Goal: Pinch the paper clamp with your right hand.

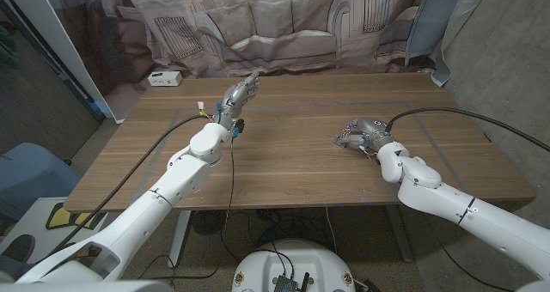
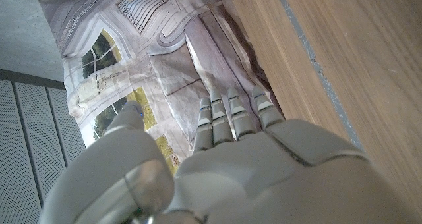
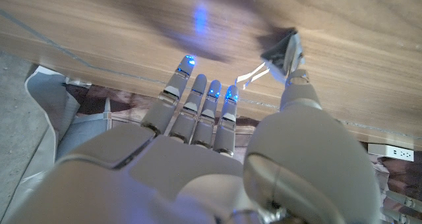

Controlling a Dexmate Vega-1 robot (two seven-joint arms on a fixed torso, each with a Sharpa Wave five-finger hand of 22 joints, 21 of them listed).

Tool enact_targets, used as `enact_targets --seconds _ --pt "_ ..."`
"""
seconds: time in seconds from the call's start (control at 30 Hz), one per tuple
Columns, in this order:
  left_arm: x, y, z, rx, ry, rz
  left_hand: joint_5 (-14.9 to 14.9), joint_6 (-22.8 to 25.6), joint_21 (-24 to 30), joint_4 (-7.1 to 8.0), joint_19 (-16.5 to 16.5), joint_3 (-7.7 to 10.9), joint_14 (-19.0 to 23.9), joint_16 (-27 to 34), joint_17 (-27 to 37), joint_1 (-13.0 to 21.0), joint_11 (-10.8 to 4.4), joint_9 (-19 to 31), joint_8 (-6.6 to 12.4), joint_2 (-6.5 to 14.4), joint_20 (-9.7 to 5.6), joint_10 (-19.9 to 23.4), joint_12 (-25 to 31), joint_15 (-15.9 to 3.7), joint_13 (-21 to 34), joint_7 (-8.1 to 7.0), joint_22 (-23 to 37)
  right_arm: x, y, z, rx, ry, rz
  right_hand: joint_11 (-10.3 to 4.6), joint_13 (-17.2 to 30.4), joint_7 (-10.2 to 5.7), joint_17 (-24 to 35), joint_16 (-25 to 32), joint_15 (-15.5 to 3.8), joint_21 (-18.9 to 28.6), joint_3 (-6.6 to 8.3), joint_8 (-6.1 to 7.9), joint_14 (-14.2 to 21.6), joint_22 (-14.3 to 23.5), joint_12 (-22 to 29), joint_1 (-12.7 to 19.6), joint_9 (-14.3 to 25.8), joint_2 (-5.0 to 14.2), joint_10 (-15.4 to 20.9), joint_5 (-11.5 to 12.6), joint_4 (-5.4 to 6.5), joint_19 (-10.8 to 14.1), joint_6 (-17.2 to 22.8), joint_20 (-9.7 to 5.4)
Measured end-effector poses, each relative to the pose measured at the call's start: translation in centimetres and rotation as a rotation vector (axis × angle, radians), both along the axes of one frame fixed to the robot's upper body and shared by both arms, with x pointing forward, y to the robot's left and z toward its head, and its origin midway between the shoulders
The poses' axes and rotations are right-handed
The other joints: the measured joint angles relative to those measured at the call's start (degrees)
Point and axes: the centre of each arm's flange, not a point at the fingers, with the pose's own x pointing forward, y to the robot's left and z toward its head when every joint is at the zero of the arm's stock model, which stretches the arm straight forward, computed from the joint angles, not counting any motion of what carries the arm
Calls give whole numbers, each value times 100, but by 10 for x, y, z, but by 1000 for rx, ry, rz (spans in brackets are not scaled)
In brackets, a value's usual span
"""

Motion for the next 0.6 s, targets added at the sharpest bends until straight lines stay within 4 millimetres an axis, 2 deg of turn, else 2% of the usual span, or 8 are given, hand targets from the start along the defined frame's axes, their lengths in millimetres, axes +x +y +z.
enact_targets --seconds 0.4,0.6 --pt "-1 -1 0 1 2 -1 0 22 0 -30 30 30 0 0 0 -23 3 0 0 23 -30 -3 0 0 1 22 0 -1 0 2 0 -4 -7 114 53 143 -77 -77 179 -75 -70 0 -483 -7 -175 -131 -79 -40 -415 0 -25 -313 -515 93" --pt "-1 -1 -1 1 3 -2 0 22 0 -29 29 29 0 0 0 8 31 0 0 54 -29 -31 0 0 -26 22 0 -3 -3 4 13 -9 -9 133 67 194 -126 -77 185 -64 -143 0 -550 -7 -216 -300 -106 -85 -434 0 48 -319 -584 82"
